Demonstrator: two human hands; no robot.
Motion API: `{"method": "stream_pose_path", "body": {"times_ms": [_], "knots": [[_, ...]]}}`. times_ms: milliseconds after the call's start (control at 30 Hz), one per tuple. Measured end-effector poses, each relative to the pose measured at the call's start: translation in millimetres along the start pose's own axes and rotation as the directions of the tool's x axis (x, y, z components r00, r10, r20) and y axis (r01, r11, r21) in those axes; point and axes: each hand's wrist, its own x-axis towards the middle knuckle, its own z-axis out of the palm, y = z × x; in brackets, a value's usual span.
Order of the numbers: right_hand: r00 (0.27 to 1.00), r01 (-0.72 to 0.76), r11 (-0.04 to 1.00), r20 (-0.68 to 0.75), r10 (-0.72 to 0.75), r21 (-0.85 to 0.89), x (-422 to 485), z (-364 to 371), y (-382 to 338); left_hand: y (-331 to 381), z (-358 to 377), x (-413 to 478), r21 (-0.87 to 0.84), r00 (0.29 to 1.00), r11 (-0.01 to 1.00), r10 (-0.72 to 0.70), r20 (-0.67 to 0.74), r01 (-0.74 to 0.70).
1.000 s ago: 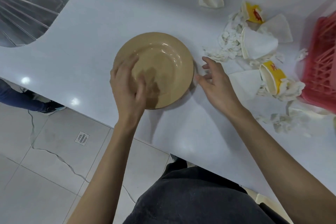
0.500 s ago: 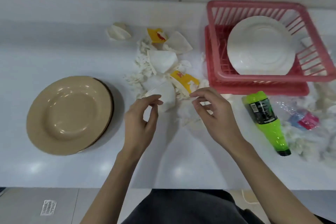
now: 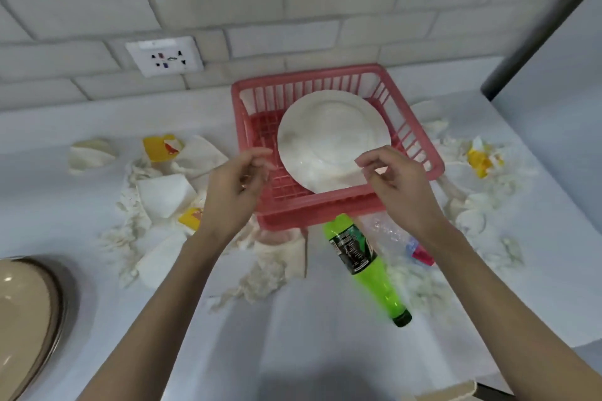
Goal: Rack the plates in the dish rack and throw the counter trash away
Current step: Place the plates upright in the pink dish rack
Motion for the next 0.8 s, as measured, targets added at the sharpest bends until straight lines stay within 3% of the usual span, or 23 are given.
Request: {"method": "stream_pose_path", "body": {"times_ms": [167,400,600,800], "knots": [[0.999,-0.044,0.987,0.012,0.047,-0.155,45.0,-35.3,41.1,-1.8,32.6,52.3,0.19,0.995,0.977,-0.102,0.009,0.099],[0.961,-0.071,0.904,0.213,0.175,-0.422,104.8,-35.2,81.2,-24.0,61.1,115.6,0.553,0.926,0.806,-0.346,0.153,0.209],[0.889,-0.142,0.854,0.315,0.333,-0.501,129.5,-18.5,98.6,-33.5,74.2,147.8,0.622,0.879,0.721,-0.465,0.105,0.307],[0.876,-0.167,0.872,0.338,0.346,-0.461,131.7,-12.7,106.1,-34.7,81.1,159.2,0.607,0.92,0.722,-0.391,-0.036,0.331]]}}
